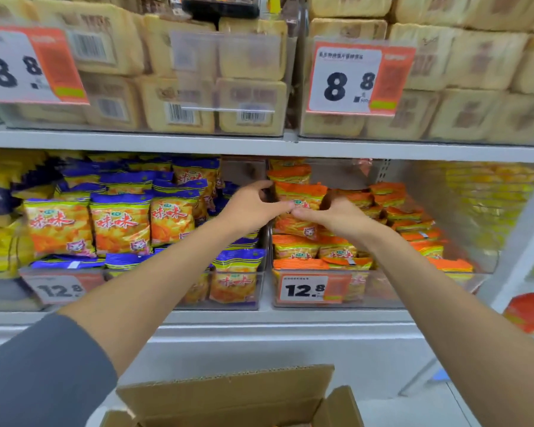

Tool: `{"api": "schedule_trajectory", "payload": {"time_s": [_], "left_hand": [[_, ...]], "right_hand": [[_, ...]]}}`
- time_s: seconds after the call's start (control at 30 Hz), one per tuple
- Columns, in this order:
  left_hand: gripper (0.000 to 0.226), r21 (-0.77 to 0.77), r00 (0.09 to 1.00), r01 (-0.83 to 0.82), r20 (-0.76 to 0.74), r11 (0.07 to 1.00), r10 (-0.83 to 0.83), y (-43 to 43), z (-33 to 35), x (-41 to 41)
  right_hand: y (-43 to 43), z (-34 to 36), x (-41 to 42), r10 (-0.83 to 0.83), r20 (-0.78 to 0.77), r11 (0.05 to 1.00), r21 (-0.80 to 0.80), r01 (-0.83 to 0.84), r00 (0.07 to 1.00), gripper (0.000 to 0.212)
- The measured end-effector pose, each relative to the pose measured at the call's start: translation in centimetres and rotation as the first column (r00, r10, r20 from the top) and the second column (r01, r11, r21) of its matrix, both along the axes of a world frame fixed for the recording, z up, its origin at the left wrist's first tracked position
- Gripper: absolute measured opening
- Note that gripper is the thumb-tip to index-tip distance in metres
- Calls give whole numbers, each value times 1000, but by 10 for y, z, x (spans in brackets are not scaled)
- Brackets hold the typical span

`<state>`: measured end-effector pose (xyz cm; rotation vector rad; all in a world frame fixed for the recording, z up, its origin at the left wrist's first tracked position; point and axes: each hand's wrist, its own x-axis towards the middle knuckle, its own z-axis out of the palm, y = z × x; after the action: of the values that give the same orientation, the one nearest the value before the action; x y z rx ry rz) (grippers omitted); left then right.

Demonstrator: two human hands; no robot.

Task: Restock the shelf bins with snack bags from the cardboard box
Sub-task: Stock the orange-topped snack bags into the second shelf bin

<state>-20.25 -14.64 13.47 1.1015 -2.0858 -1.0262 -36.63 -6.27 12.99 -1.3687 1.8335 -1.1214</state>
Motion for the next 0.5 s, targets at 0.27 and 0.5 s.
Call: {"api": "schedule_trajectory", "payload": {"time_s": [0.27, 0.5], "left_hand": [[66, 4, 995, -24, -96, 1000, 24, -5, -9, -2], [73, 54, 988, 8, -157, 999, 1, 4, -8, 2]], "right_hand": [[-2, -18, 8, -40, 25, 983, -180, 43, 999, 73], [-6, -13, 10, -53, 88, 982, -176, 68, 995, 66]]}}
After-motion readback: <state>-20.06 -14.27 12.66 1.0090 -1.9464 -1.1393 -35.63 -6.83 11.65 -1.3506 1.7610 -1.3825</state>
